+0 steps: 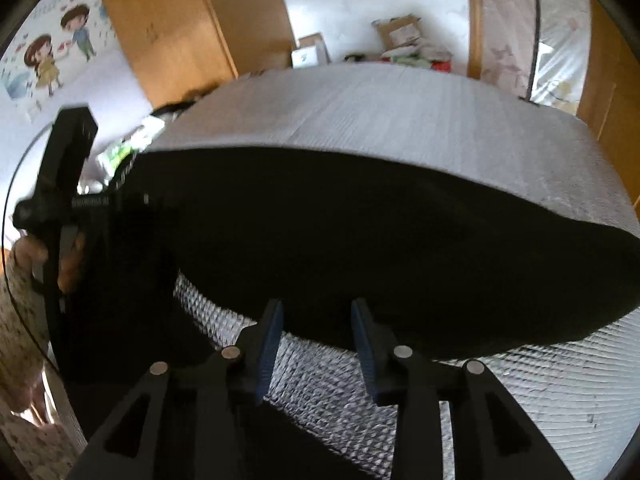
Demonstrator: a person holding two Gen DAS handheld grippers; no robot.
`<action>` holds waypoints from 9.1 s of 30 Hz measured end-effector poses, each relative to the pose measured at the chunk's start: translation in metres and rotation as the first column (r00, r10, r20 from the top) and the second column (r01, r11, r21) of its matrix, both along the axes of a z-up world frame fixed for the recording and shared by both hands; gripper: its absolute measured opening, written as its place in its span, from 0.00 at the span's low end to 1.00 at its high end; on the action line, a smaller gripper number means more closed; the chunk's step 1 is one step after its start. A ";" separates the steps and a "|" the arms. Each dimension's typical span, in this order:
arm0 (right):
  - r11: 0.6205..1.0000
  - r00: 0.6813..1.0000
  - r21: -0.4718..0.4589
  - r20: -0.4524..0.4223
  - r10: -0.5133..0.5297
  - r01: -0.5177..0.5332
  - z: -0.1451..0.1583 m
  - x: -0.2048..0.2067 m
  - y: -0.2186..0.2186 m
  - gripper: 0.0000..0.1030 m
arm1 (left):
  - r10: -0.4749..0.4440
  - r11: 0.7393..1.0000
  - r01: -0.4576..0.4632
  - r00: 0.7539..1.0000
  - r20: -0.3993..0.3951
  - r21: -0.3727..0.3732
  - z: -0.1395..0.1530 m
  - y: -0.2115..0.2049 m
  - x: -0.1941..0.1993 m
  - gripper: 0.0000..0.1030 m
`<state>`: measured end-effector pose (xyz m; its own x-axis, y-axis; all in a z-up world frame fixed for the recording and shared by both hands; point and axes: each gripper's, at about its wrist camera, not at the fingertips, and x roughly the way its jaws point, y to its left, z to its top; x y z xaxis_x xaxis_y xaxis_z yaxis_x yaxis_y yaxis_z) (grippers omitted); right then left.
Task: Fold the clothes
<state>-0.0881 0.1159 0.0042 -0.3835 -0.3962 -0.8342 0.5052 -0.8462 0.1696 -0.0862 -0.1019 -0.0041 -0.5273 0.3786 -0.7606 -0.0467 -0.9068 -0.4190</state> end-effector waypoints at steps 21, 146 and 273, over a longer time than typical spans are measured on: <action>0.999 0.999 0.030 -0.003 -0.032 0.032 -0.002 0.019 0.006 0.10 | -0.004 1.000 0.004 1.000 0.000 -0.016 0.001 -0.003 -0.004 0.13; 0.773 0.899 -0.484 0.358 -0.253 0.410 -0.041 -0.041 0.133 0.39 | -0.394 0.915 0.395 0.919 -0.028 0.080 -0.014 0.142 -0.001 0.23; 0.701 0.700 -0.058 -0.039 -0.713 0.711 -0.033 0.017 0.282 0.22 | -0.402 0.916 0.402 0.916 0.019 -0.011 -0.008 0.147 0.001 0.23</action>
